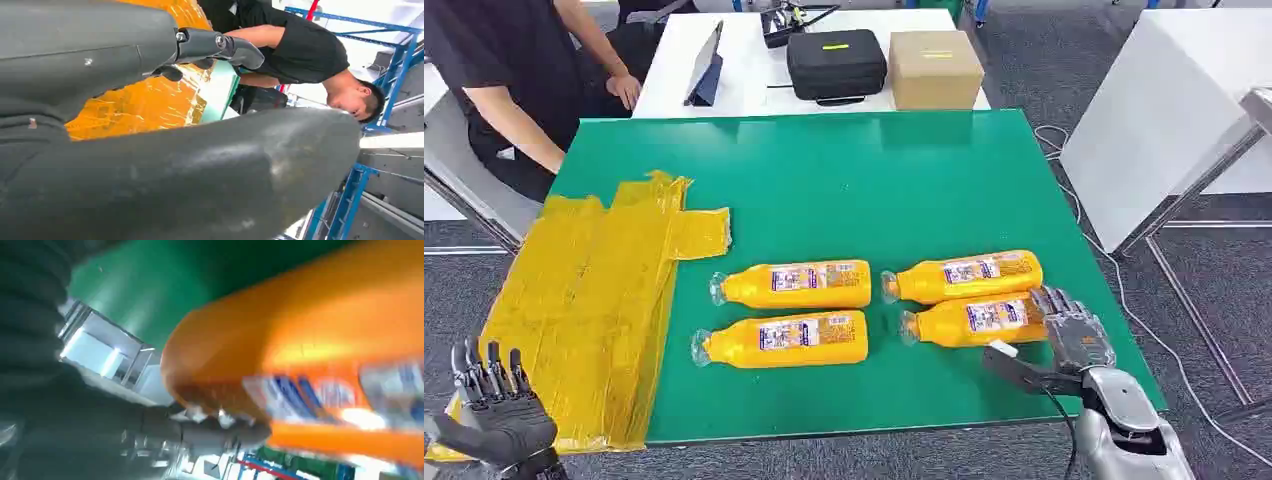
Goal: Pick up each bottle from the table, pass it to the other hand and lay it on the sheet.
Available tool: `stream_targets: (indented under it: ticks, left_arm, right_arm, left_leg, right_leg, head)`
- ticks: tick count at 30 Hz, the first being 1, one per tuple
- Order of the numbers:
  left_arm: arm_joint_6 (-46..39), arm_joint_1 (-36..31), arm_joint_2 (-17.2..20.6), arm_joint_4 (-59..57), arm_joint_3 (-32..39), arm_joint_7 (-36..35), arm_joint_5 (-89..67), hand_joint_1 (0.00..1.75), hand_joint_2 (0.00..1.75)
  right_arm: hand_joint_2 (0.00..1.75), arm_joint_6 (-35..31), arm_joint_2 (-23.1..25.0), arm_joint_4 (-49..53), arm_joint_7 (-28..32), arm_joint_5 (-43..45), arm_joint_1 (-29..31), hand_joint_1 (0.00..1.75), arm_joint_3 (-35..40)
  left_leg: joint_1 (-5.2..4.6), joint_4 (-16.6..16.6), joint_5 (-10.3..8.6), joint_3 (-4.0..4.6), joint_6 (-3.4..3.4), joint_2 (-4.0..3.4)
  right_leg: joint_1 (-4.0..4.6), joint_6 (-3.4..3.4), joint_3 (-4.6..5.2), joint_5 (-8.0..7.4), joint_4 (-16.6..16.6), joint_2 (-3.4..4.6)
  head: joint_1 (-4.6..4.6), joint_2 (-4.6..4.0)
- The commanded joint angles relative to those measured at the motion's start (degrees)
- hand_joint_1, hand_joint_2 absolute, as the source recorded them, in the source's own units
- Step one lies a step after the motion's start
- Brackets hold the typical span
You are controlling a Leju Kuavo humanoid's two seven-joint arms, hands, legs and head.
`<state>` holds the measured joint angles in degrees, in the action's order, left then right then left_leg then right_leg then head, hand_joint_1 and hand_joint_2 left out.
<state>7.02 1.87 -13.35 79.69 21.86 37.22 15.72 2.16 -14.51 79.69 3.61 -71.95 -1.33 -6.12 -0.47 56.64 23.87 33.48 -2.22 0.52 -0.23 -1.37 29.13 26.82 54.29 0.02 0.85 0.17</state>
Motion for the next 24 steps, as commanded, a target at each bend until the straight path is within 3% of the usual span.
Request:
stream_targets:
  ticks: [1, 13, 24]
  left_arm:
    - [0.3, -4.2, 2.5, -9.5, -1.5, 1.3, 0.8, 0.00, 0.00]
    - [-0.2, -4.6, 2.6, -9.4, -1.1, 1.6, 1.0, 0.00, 0.00]
    - [-0.2, -4.8, 2.7, -9.5, -1.1, 1.6, 1.0, 0.00, 0.00]
  right_arm:
    - [1.75, 2.4, -2.4, -10.6, -0.1, -0.4, 1.2, 1.75, 6.4]
    - [1.75, 3.5, -2.7, -15.6, 0.5, -0.1, 5.0, 1.75, 10.6]
    - [1.75, 3.6, -2.7, -15.5, 0.7, 0.1, 5.0, 1.75, 10.6]
  left_leg:
    - [0.05, -0.1, 0.01, -0.21, 0.10, 0.03]
    - [0.11, -0.1, 0.16, -0.70, 0.09, -0.12]
    - [0.13, -0.1, 0.23, -1.05, 0.14, -0.21]
  right_leg:
    - [0.04, 0.02, -0.26, 0.00, -0.2, -0.06]
    - [0.10, 0.02, -0.16, 0.02, -0.2, 0.00]
    - [0.12, -0.01, -0.40, 0.03, -0.3, 0.26]
  head:
    - [0.04, 0.00]
    - [0.04, 0.00]
    - [0.02, 0.00]
